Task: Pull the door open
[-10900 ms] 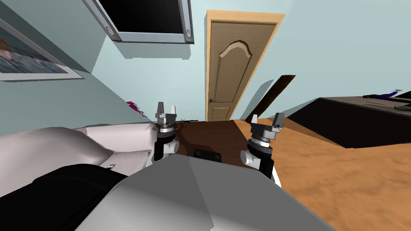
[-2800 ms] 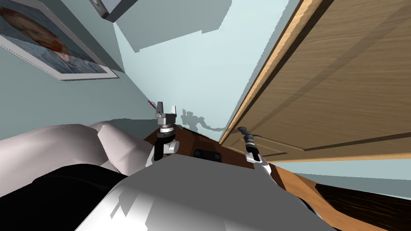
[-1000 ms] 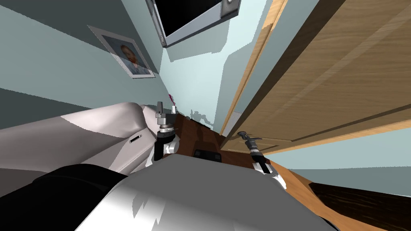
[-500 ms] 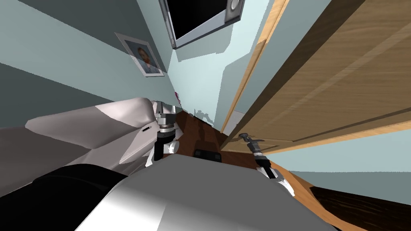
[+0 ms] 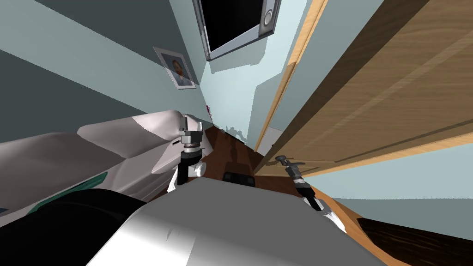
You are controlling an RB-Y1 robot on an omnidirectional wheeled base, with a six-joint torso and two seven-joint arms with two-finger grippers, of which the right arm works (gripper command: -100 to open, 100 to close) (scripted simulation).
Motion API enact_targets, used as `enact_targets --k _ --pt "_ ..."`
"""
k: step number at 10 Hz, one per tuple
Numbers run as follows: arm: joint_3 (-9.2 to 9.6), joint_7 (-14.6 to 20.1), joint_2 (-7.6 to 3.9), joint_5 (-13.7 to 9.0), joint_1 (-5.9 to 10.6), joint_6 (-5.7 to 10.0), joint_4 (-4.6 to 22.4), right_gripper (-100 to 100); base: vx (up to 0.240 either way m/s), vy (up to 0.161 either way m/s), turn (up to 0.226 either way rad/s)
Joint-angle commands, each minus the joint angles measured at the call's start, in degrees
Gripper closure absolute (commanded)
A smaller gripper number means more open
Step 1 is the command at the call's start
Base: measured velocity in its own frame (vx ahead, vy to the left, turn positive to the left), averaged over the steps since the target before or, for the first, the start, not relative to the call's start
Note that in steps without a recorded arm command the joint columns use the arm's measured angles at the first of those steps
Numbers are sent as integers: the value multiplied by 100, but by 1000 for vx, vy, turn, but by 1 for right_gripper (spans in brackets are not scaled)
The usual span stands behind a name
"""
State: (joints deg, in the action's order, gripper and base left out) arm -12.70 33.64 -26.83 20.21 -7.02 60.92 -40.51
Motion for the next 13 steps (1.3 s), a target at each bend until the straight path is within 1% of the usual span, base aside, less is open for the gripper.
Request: enact_targets --k 1,3,9,11,12,13 --pt "-18 16 -26 20 -16 89 48 100 -124 -78 136" --pt "-41 37 -60 46 -36 202 110 100 -213 -94 208" --pt "-121 108 -176 134 -107 595 322 100 -206 -86 169" --pt "-141 126 -205 156 -125 694 376 100 -197 -70 136" --pt "-129 115 -194 151 -93 666 408 100 -80 -32 30" --pt "-143 123 -207 169 -111 741 464 100 -128 -54 108"
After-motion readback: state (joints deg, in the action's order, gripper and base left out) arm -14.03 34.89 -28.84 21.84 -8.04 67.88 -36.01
